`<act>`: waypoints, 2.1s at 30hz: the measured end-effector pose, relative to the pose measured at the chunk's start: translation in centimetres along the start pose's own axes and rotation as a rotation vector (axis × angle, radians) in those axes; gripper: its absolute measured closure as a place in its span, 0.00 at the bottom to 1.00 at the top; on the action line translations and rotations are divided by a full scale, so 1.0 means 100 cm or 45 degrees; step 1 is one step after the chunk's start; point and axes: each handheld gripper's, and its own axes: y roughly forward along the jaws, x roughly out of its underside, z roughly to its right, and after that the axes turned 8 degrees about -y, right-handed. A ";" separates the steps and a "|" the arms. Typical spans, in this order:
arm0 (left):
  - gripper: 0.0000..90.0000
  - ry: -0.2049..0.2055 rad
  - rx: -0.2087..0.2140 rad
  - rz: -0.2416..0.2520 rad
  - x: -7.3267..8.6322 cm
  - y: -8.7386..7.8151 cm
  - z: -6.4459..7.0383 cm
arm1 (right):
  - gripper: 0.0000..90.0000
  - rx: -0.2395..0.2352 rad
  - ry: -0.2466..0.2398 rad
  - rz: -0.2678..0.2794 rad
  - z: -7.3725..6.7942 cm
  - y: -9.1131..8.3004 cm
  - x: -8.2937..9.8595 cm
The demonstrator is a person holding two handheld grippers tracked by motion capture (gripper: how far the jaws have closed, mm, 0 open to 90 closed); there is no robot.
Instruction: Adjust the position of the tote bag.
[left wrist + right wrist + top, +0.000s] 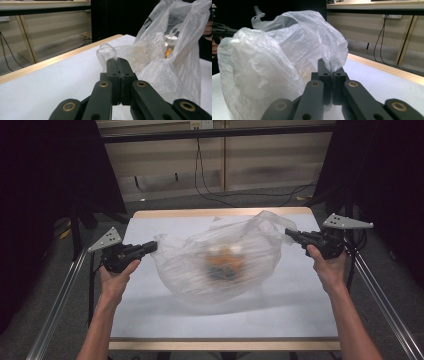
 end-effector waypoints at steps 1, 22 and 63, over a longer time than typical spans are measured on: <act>0.99 -0.001 -0.003 -0.005 0.001 0.001 0.000 | 0.99 -0.002 0.005 -0.004 0.001 0.000 0.002; 0.99 0.021 -0.051 -0.183 0.026 0.014 -0.013 | 0.99 0.033 0.037 -0.153 0.007 0.011 0.040; 0.99 0.098 -0.095 -0.579 0.069 0.043 -0.020 | 0.99 0.049 0.007 -0.531 0.020 0.033 0.086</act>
